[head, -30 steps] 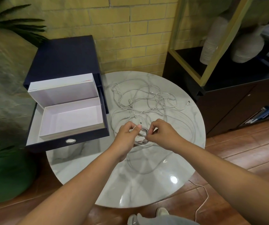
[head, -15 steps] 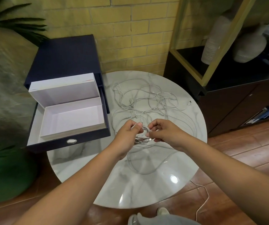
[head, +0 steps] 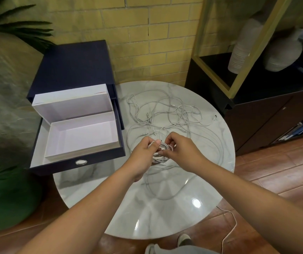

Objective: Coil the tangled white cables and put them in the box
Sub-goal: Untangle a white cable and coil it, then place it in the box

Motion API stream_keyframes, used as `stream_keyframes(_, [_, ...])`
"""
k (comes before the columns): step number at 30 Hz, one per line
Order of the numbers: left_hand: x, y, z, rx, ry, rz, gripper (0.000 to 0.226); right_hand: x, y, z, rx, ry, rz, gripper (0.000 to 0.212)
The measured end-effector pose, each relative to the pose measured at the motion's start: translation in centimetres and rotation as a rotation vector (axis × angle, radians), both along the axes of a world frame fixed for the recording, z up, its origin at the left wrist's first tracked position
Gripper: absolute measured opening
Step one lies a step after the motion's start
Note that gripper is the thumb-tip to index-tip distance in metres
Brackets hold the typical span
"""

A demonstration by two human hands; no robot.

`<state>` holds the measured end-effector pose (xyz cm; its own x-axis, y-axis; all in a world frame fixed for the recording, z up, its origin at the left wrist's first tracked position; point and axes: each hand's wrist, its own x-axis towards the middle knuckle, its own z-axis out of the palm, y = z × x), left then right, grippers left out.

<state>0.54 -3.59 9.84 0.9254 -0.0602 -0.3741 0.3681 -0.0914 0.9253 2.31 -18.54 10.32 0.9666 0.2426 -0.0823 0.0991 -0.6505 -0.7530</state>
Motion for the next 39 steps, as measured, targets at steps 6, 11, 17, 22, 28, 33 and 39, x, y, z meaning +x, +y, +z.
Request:
stream_keyframes(6, [0.5,-1.5,-0.3,-0.081,-0.009,-0.002,0.020,1.1,-0.7,0.3,-0.052,0.095,0.030,0.022])
stream_keyframes(11, [1.8,-1.9,0.0,-0.059,-0.048,0.064,0.019,2.6,-2.1,0.8,0.193,0.286,0.058,0.021])
stream_keyframes(17, [3.4,-3.1,0.5,0.060,-0.087,0.100,0.021,4.9,-5.3,1.7,0.435,0.509,0.192,0.023])
stream_keyframes(22, [4.3,-4.3,0.5,0.241,-0.113,0.028,0.030,6.4,-6.4,1.4,0.427,0.595,0.224,0.019])
stream_keyframes(28, [4.9,-6.1,0.6,0.411,-0.218,-0.032,0.028,8.0,-7.4,1.0,0.386,0.674,0.275,0.028])
stream_keyframes(33, [5.2,-6.8,0.6,0.435,-0.228,-0.029,0.028,8.7,-7.9,1.0,0.389,0.658,0.301,0.027])
stream_keyframes(39, [6.1,-6.9,0.5,0.517,-0.270,-0.027,0.026,9.1,-8.5,2.2,0.334,0.556,0.329,0.033])
